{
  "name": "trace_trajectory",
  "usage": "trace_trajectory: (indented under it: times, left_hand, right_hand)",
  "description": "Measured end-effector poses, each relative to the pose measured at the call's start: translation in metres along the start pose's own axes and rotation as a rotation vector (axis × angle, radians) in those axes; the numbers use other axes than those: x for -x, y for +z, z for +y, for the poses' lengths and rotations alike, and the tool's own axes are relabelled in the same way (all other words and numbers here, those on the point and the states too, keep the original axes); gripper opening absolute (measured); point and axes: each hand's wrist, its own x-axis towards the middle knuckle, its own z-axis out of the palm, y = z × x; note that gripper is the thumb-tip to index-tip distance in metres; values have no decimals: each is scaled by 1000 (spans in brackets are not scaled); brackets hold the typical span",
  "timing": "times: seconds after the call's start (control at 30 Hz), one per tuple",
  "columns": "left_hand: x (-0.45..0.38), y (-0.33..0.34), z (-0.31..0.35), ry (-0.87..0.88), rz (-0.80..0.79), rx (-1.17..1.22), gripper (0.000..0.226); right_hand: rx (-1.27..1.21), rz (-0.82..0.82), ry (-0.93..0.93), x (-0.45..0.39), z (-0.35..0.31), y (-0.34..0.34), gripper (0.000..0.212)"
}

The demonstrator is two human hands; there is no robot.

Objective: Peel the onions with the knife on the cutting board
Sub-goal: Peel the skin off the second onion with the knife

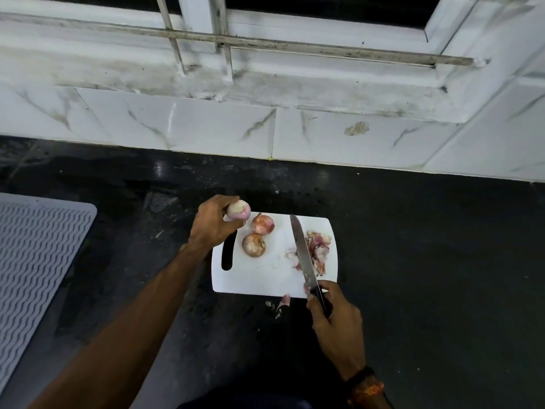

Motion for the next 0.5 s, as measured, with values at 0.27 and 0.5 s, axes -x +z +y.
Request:
trace_trajectory:
  times: [0.27, 0.5]
  left_hand:
    - [-8, 1, -12, 4, -168, -11, 58]
    - [-13, -4, -3, -19, -346, 29, 52]
  right_hand:
    - [34, -35, 40, -1, 1, 1, 18]
    - [14, -83, 65, -4, -2, 3, 20]
